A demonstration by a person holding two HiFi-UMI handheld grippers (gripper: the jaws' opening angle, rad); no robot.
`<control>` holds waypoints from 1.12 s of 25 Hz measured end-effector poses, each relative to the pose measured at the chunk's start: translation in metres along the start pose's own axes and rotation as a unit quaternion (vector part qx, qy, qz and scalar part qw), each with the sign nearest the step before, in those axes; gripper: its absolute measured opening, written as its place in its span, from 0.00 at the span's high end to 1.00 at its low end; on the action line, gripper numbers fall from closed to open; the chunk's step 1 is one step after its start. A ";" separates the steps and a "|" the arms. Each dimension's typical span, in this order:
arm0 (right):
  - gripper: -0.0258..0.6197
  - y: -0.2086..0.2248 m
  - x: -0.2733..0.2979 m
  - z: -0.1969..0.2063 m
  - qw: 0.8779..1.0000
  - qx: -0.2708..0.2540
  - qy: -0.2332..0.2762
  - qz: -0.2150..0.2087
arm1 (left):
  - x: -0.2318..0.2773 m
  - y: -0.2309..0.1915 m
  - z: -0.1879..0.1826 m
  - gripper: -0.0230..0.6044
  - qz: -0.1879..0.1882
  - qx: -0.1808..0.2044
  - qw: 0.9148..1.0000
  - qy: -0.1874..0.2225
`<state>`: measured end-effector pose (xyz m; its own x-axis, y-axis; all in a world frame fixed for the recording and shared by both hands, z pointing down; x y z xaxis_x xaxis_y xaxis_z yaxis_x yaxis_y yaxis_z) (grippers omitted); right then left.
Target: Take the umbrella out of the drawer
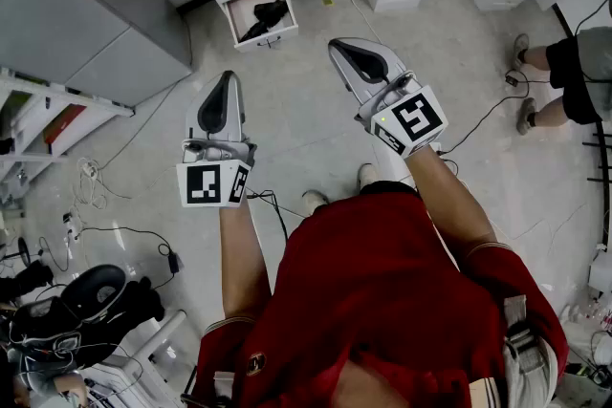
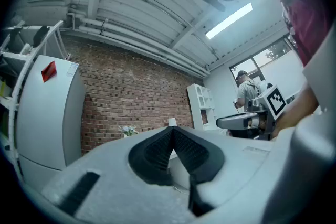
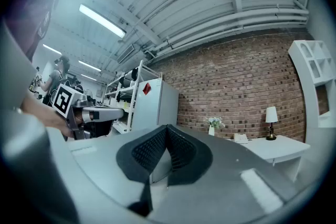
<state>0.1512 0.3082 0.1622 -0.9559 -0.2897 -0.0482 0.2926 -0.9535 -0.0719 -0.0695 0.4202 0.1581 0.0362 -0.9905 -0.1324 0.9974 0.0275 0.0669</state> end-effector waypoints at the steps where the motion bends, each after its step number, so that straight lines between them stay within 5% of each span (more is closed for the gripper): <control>1: 0.94 -0.002 0.003 0.001 1.000 0.004 0.003 -0.002 | -0.002 -0.004 0.001 0.95 0.000 0.000 1.000 0.000; 17: 0.94 -0.029 0.021 0.023 0.999 0.029 -0.021 0.032 | -0.017 -0.062 0.038 0.95 0.005 -0.019 1.000 -0.008; 28: 0.94 0.070 0.074 0.057 1.000 0.012 0.000 0.023 | 0.071 -0.078 0.069 0.95 0.007 0.025 0.999 -0.040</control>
<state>0.1000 0.2151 0.2104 -0.9413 -0.3336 -0.0515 0.3360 -0.9408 -0.0457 -0.1491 0.3380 0.2119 0.0432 -0.9978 -0.0512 0.9923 0.0368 0.1185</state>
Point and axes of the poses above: the fingertips, and each gripper's own axes: x forward along the fingers, y to its right, z out of its underside, the point moved 8 cm from there along -x, backward along the fingers, and after that the axes turned 9 degrees about -z, right-handed, at the moved point
